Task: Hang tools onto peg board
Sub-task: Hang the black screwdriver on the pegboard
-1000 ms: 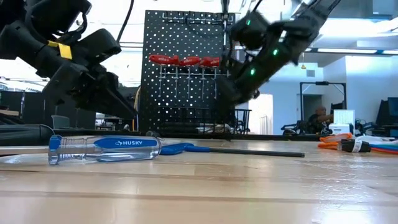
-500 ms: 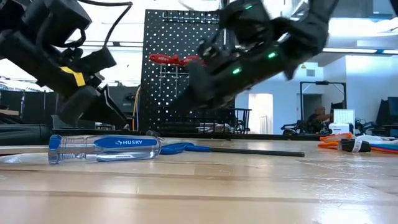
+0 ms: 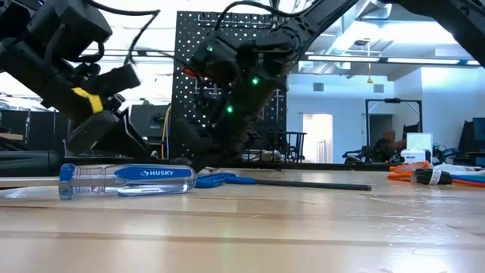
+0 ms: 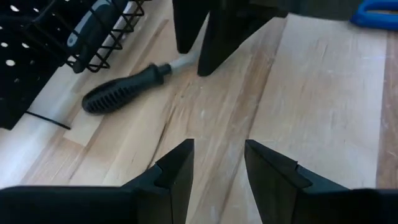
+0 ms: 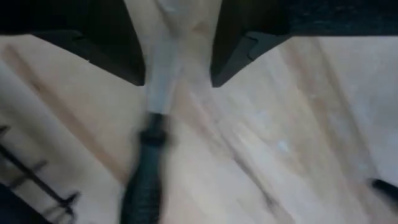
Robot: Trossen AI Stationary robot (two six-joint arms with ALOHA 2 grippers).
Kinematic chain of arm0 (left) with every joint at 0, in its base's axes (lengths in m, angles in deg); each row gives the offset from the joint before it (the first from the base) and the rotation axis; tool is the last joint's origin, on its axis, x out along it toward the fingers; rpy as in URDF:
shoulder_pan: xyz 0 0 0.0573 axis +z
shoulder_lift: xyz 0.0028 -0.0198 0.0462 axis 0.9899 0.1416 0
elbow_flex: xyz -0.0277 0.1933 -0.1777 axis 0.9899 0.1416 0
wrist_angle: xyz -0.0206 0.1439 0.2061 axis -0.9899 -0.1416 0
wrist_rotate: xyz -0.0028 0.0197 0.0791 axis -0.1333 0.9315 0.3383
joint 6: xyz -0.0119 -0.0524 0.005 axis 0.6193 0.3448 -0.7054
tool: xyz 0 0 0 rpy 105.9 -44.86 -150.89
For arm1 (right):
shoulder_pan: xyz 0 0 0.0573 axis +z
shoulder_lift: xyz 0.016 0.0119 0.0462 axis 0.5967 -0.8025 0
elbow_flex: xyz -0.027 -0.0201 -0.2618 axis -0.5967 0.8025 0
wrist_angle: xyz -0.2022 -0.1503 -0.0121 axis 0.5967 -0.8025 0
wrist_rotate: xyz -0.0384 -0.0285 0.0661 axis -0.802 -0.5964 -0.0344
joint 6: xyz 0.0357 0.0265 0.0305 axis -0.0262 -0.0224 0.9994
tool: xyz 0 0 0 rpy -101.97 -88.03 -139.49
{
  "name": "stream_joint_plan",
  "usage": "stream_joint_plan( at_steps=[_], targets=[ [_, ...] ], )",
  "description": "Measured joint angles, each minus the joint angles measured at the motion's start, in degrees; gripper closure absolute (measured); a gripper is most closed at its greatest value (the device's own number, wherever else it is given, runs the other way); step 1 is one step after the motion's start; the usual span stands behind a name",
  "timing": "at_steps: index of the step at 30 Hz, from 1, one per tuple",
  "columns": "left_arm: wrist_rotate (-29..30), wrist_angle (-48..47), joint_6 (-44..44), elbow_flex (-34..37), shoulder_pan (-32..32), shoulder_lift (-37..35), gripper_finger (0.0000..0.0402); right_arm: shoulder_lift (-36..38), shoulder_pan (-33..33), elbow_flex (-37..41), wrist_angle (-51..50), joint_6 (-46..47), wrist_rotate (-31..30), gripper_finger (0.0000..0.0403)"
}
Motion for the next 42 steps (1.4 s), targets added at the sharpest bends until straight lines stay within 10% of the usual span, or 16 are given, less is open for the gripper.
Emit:
stream_joint_plan(
  at_steps=[11, 22, 34, 42],
  targets=[
    [-0.3, 0.2, 0.1, 0.0, 0.0, 0.0, 0.0263, -0.5, -0.3, -0.8, -4.9, -1.0, 3.8, 0.0387],
    [-0.3, -1.7, 0.7, 0.0, 0.0, 0.0, 0.0263, 7.5, 2.0, 4.0, -10.5, -6.0, -1.0, 0.0398],
    [-0.3, 1.5, 0.5, 0.0, 0.0, 0.0, 0.0263, 35.1, 5.7, 29.9, 31.7, -15.3, -18.3, 0.0400],
    [-2.3, 4.7, -1.3, 0.0, 0.0, 0.0, 0.0263, 40.0, 1.7, 30.9, 62.8, -35.9, -18.6, 0.0400]
  ],
)
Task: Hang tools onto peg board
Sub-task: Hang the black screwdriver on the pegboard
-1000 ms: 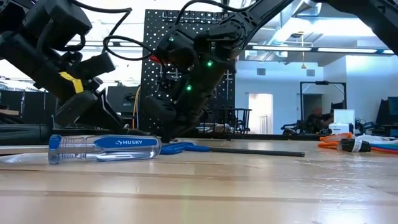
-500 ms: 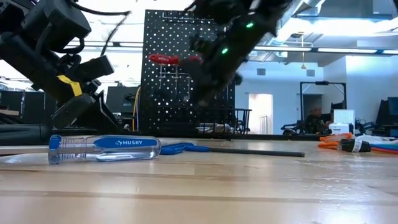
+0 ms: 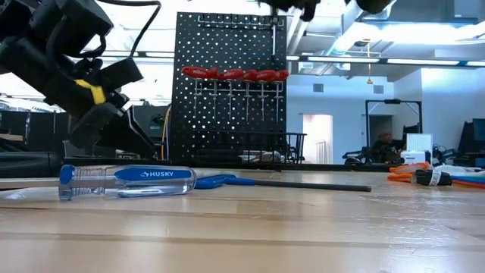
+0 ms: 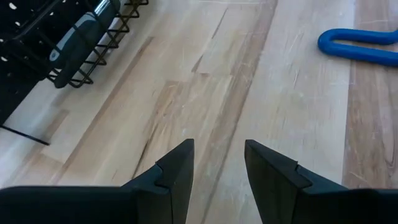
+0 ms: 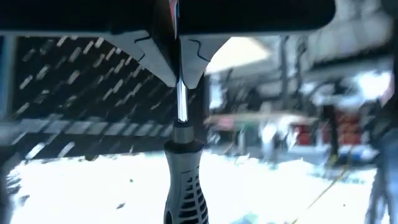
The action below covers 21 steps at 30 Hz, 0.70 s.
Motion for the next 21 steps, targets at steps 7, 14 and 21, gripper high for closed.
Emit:
stream_joint_plan(
  at_steps=[7, 14, 21],
  targets=[
    [-0.1, -0.7, 0.0, 0.0, 0.0, 0.0, 0.0263, -0.9, -6.8, -4.3, 2.4, -1.0, 0.9, 0.0400],
    [-0.2, -1.1, 0.0, 0.0, 0.0, 0.0, 0.0263, -0.9, -12.0, -4.8, 2.4, 0.9, 2.6, 0.0399],
    [-0.2, -0.6, -0.1, 0.0, 0.0, 0.0, 0.0263, -0.9, -14.3, -4.8, 1.1, 6.9, 6.3, 0.0399]
  ],
)
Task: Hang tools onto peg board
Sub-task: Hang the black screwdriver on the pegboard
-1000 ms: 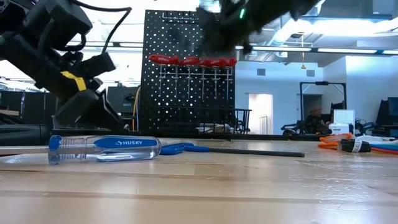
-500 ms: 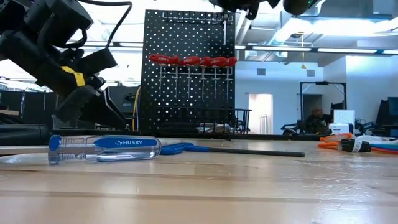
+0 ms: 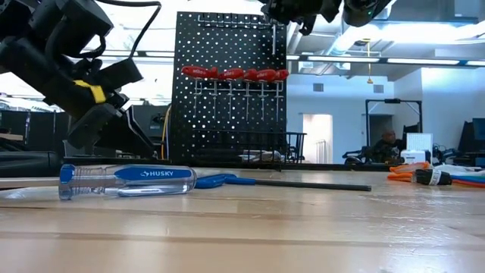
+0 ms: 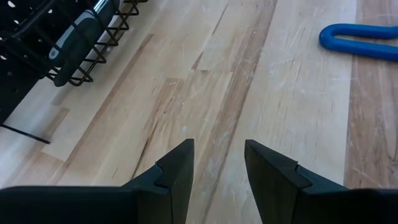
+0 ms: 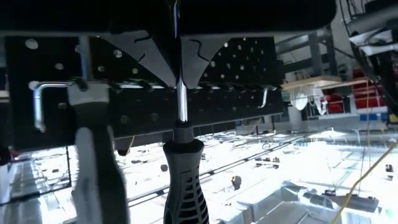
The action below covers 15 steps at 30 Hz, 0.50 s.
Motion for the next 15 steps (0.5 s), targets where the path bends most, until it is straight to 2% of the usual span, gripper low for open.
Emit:
stream_joint_plan(
  at_steps=[6, 15],
  targets=[
    [0.0, 0.4, 0.0, 0.0, 0.0, 0.0, 0.0263, 0.0, -1.3, 0.0, -2.3, 2.3, 0.0, 0.0399],
    [0.0, 0.5, 0.0, 0.0, 0.0, 0.0, 0.0263, -5.4, -2.5, -1.6, 1.0, 3.6, 0.0, 0.0399]
  ],
)
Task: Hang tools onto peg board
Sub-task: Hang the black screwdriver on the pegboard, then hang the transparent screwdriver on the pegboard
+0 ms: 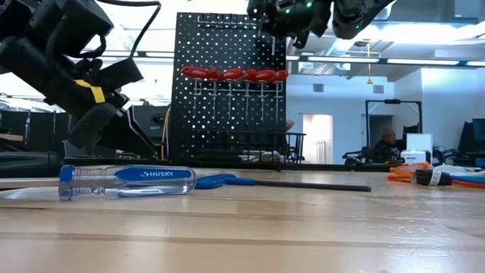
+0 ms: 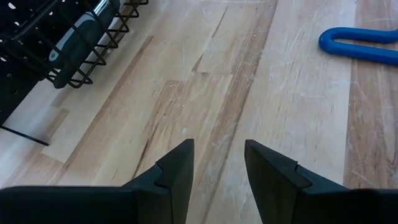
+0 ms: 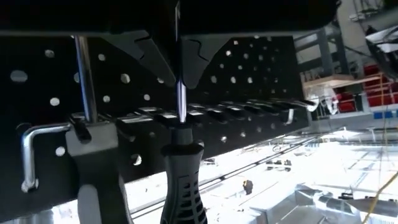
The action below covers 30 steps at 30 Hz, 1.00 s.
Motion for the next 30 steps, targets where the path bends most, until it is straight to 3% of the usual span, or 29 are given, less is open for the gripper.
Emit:
stream_joint_plan(
  at_steps=[16, 25, 30],
  targets=[
    [-1.0, -0.5, 0.3, 0.0, 0.0, 0.0, 0.0263, -1.7, -1.9, -1.5, -4.9, 0.6, 0.2, 0.0380],
    [-1.0, -0.5, 0.4, 0.0, 0.0, 0.0, 0.0263, -1.2, -2.0, -1.2, -12.6, 1.3, -0.2, 0.0274],
    [-1.1, -0.6, 0.8, 0.0, 0.0, 0.0, 0.0263, 1.3, -0.4, -1.2, -16.6, -5.6, -0.2, 0.0219]
  ],
)
